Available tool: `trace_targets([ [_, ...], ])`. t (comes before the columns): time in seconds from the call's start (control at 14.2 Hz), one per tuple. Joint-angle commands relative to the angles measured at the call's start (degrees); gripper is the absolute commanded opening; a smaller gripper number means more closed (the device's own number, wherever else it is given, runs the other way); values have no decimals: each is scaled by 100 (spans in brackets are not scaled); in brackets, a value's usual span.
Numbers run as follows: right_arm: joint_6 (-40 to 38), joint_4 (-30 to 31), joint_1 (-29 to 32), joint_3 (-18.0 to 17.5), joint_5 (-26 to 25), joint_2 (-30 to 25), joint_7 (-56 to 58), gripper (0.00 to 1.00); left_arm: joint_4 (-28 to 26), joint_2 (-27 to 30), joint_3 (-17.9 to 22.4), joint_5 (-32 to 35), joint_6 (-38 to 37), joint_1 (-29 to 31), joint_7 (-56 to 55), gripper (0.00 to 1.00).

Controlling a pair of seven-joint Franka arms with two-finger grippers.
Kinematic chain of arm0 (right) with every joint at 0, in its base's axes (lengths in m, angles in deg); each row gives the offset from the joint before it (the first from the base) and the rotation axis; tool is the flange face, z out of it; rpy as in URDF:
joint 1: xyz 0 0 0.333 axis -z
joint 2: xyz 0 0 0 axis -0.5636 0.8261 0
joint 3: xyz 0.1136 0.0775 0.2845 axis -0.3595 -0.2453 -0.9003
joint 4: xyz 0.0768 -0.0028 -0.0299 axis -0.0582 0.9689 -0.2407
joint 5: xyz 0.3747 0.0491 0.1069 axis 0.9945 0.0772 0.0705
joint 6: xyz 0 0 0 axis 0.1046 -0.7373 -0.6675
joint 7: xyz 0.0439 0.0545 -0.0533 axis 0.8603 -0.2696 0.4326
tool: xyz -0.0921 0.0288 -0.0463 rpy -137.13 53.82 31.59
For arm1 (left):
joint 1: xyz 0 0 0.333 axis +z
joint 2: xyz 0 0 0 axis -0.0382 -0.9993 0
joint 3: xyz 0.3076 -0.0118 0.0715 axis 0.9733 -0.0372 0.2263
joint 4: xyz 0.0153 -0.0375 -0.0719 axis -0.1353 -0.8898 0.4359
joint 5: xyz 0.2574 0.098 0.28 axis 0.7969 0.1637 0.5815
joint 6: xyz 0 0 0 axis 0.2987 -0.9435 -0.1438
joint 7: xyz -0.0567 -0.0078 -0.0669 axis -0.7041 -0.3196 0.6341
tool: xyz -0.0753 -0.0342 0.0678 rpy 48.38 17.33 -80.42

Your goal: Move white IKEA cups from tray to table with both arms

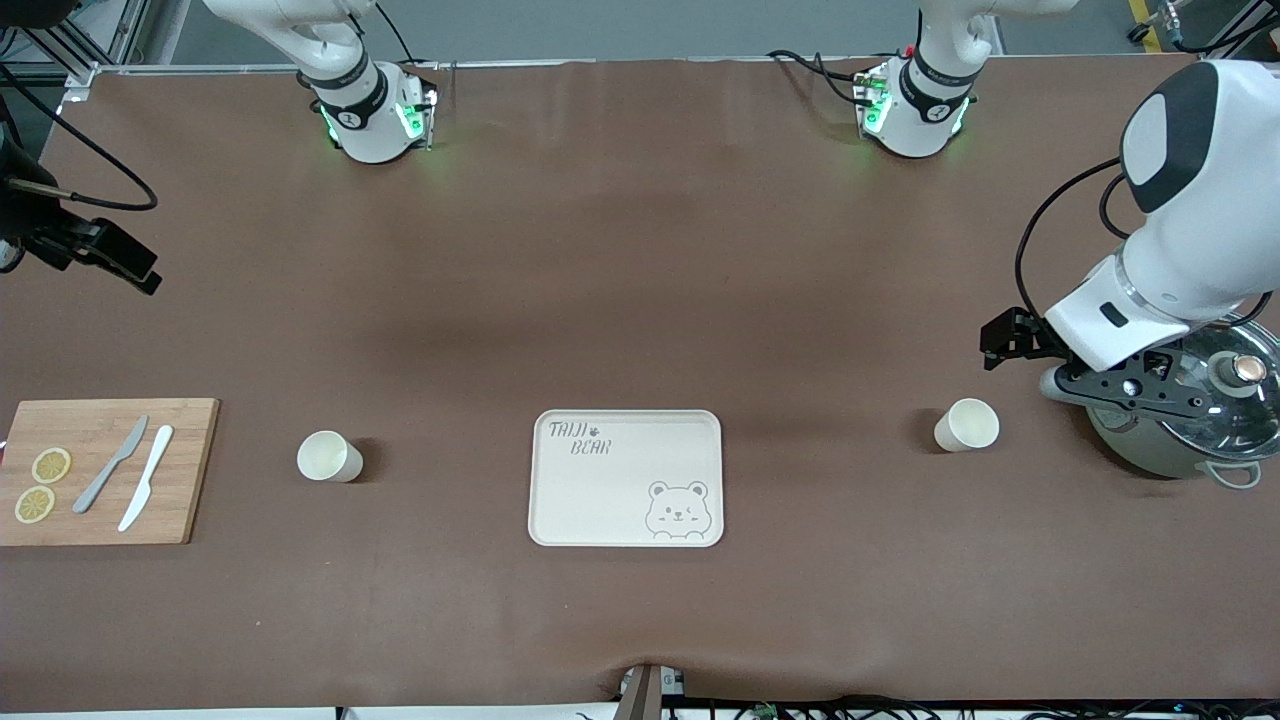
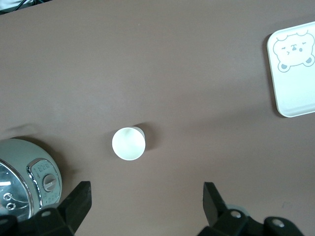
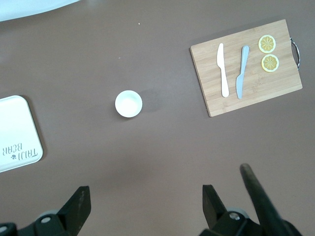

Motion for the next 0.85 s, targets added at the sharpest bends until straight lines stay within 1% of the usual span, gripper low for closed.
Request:
trace_targets([
  [0.0,-55,-171,2,11,-9,62,-127,100,-52,48,-10,125,63,3,-51,100],
  [0.21,-46,-391,72,28,17,62,-136,100,-17,48,-2,133,54,-14,-43,100],
  [0.42,-55,-409,116,37,35,62,-136,100,1,39,-10,212,63,-6,-52,100],
  [0.63,-38,-461,231,46,245,45,-136,100,9,39,-10,212,63,-6,-52,100],
  [0.77,-29,-532,275,28,263,62,-136,100,9,39,-2,212,63,3,-52,100],
])
